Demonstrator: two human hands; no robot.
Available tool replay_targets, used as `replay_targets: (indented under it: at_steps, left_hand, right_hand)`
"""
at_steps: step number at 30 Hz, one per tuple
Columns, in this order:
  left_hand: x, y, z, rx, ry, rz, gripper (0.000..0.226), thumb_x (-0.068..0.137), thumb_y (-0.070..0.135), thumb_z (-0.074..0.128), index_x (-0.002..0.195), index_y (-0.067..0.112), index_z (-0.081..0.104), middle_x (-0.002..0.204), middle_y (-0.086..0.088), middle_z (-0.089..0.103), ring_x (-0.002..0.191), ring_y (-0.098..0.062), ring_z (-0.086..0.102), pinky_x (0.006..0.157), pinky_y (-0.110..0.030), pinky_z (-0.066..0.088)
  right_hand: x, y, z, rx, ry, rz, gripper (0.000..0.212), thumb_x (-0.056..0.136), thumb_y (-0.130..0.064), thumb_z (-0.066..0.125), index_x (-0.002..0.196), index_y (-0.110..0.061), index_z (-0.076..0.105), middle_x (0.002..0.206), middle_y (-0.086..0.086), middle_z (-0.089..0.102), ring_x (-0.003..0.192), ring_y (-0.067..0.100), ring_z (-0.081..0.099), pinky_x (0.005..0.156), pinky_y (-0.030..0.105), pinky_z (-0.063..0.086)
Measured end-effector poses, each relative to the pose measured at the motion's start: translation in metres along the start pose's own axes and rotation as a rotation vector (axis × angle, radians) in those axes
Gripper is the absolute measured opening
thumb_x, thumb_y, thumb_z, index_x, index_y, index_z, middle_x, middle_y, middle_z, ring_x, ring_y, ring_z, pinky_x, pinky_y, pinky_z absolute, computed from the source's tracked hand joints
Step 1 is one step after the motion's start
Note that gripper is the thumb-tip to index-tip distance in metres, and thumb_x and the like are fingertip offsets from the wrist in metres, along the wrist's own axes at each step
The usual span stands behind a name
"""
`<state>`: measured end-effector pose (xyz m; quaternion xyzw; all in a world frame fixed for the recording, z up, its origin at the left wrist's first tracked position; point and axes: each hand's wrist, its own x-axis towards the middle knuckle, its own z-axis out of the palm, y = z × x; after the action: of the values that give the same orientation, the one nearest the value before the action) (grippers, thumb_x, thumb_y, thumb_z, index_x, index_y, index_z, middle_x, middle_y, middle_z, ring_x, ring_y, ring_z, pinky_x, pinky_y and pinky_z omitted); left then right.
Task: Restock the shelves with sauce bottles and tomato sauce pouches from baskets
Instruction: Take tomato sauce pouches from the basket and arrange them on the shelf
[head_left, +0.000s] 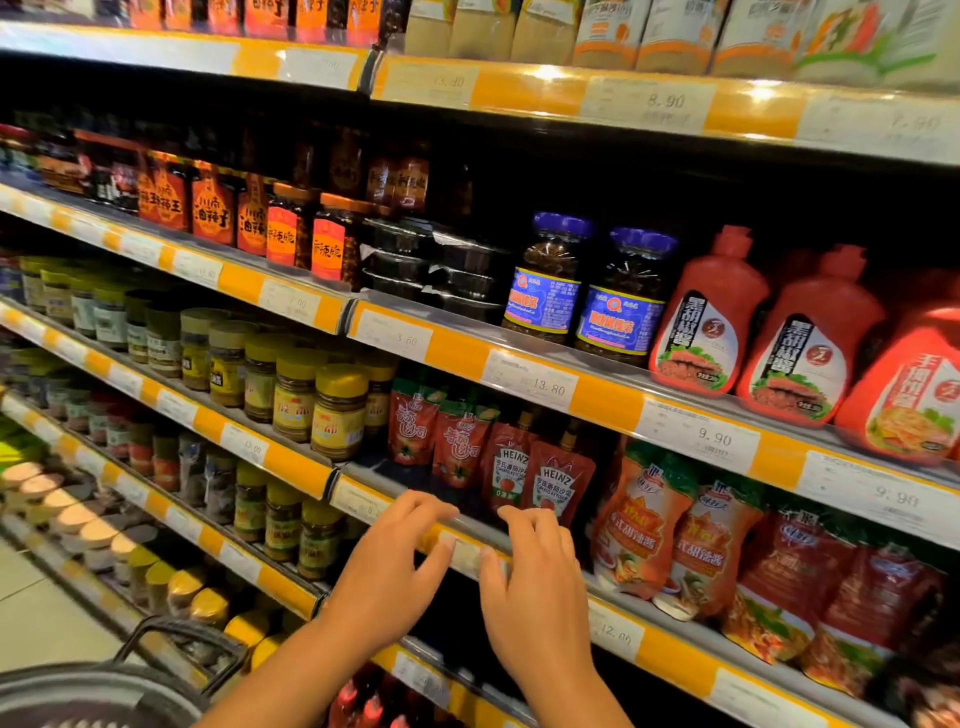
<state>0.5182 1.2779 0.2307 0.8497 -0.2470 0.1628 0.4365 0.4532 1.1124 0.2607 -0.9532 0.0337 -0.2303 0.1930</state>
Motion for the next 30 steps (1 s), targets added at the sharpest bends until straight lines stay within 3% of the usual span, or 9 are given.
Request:
replay_targets:
  at_steps: [4,8,13,16,19,22,26,30]
  left_hand:
    - [-0.052,-0.030,-0.026,-0.035,0.046,-0.120,0.027,0.103,0.046,0.054,0.129,0.048,0.058,0.133,0.037,0.046,0.126,0.015,0.043,0.093,-0.009,0.043]
    - [-0.110,-0.068,-0.063,-0.045,0.141,-0.287,0.030,0.097,0.055,0.053,0.126,0.050,0.060,0.133,0.040,0.047,0.122,0.023,0.041,0.097,-0.017,0.041]
    - [-0.194,-0.121,-0.108,0.055,0.290,-0.528,0.027,0.097,0.047,0.062,0.123,0.043,0.065,0.130,0.028,0.057,0.121,-0.003,0.054,0.099,-0.040,0.049]
    - [-0.236,-0.146,-0.132,0.104,0.353,-0.610,0.017,0.097,0.039,0.069,0.113,0.043,0.066,0.122,0.021,0.063,0.119,-0.012,0.059,0.100,-0.041,0.047]
    - [-0.276,-0.169,-0.159,0.150,0.418,-0.696,0.023,0.087,0.057,0.061,0.108,0.049,0.062,0.118,0.015,0.066,0.113,-0.015,0.061,0.099,-0.039,0.046]
    - [-0.320,-0.192,-0.186,0.250,0.459,-0.772,0.039,0.085,0.066,0.051,0.118,0.046,0.061,0.124,0.009,0.067,0.112,-0.018,0.063,0.099,-0.044,0.050]
    - [-0.387,-0.224,-0.221,0.424,0.464,-0.904,0.039,0.091,0.059,0.053,0.122,0.037,0.060,0.127,0.002,0.064,0.117,-0.025,0.059,0.100,-0.048,0.049]
    - [-0.443,-0.247,-0.238,0.611,0.400,-1.083,0.055,0.096,0.050,0.058,0.143,0.022,0.053,0.138,-0.009,0.059,0.118,-0.033,0.058,0.097,-0.055,0.051]
  right_hand:
    - [-0.017,-0.025,0.020,0.137,-0.059,-0.049,0.044,0.104,-0.049,0.045,0.147,-0.042,0.039,0.143,-0.027,0.037,0.134,-0.001,0.033,0.112,0.025,0.038]
    - [-0.039,-0.050,0.050,0.217,-0.168,-0.107,0.049,0.105,-0.049,0.046,0.153,-0.042,0.036,0.151,-0.030,0.031,0.142,-0.005,0.025,0.119,0.021,0.028]
    - [-0.065,-0.096,0.103,0.298,-0.320,-0.137,0.048,0.104,-0.046,0.051,0.150,-0.044,0.038,0.141,-0.034,0.034,0.133,-0.008,0.029,0.117,0.023,0.033]
    - [-0.082,-0.130,0.134,0.337,-0.432,-0.160,0.053,0.105,-0.046,0.051,0.155,-0.040,0.035,0.147,-0.031,0.029,0.146,-0.001,0.022,0.120,0.021,0.020]
    - [-0.095,-0.157,0.158,0.380,-0.530,-0.195,0.055,0.103,-0.043,0.053,0.155,-0.038,0.035,0.154,-0.025,0.031,0.146,0.003,0.026,0.120,0.025,0.026]
    - [-0.111,-0.184,0.182,0.395,-0.618,-0.233,0.054,0.103,-0.043,0.054,0.154,-0.036,0.037,0.153,-0.020,0.036,0.142,0.005,0.032,0.119,0.030,0.033]
    - [-0.133,-0.210,0.210,0.399,-0.720,-0.261,0.057,0.103,-0.045,0.054,0.156,-0.036,0.035,0.157,-0.018,0.035,0.146,0.010,0.033,0.119,0.034,0.036]
    - [-0.158,-0.228,0.231,0.433,-0.839,-0.289,0.056,0.104,-0.046,0.053,0.156,-0.040,0.033,0.159,-0.020,0.032,0.149,0.007,0.029,0.121,0.033,0.032]
